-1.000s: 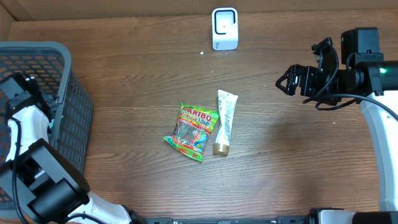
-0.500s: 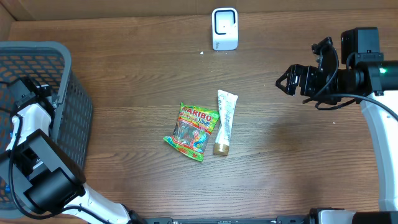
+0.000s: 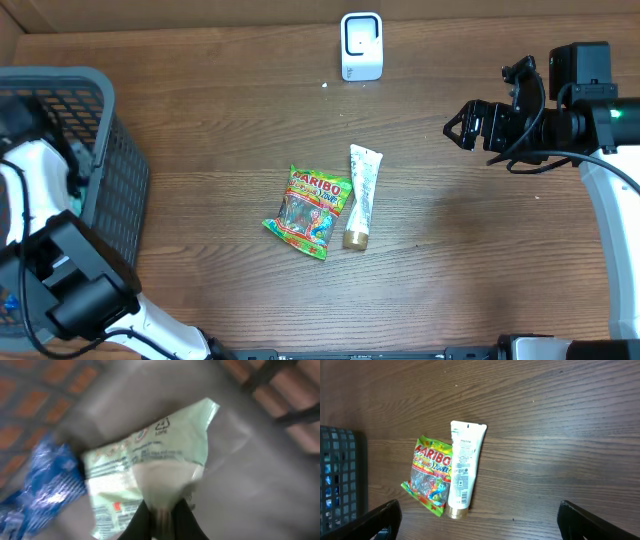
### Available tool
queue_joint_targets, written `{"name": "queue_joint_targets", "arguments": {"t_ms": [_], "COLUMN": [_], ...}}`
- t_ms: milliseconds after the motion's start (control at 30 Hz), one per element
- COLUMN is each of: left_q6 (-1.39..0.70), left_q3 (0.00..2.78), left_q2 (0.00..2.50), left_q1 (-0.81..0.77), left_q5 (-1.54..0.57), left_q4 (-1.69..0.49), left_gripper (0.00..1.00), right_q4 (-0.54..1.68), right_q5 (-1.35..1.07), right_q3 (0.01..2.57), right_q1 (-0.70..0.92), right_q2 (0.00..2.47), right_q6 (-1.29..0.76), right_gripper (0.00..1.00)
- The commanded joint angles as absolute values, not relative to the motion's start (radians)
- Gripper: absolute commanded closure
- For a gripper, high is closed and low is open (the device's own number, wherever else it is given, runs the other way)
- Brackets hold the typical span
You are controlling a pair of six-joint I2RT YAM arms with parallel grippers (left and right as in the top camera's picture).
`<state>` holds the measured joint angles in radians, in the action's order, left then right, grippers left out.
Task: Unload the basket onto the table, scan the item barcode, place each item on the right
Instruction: 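Reach into the basket and grasp the teal wipes pack with left gripper, then place the teal pack left of the Haribo bag and release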
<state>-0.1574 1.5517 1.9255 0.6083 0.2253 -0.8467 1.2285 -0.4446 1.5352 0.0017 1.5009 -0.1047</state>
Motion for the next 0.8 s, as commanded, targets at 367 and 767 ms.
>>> {"name": "queue_joint_targets", "arguments": {"t_ms": [367, 767], "left_q6": [-0.265, -0.271], "left_q3": [2.091, 1.826], "left_q2": [1.562, 1.541], "left_q1": [0.579, -0.058], "left_q5": [-0.25, 0.05], "left_q4": [-1.129, -1.405], "left_gripper": [0.96, 0.96], "right_q4": [1.219, 1.203], "right_q5": [-0.446, -0.446], "right_q3": [1.557, 1.557], "right_q1": [0.007, 0.007], "right_q2": [1.495, 1.495], "right_q6": [-0.104, -0.104], "right_gripper": [0.0, 0.0]}}
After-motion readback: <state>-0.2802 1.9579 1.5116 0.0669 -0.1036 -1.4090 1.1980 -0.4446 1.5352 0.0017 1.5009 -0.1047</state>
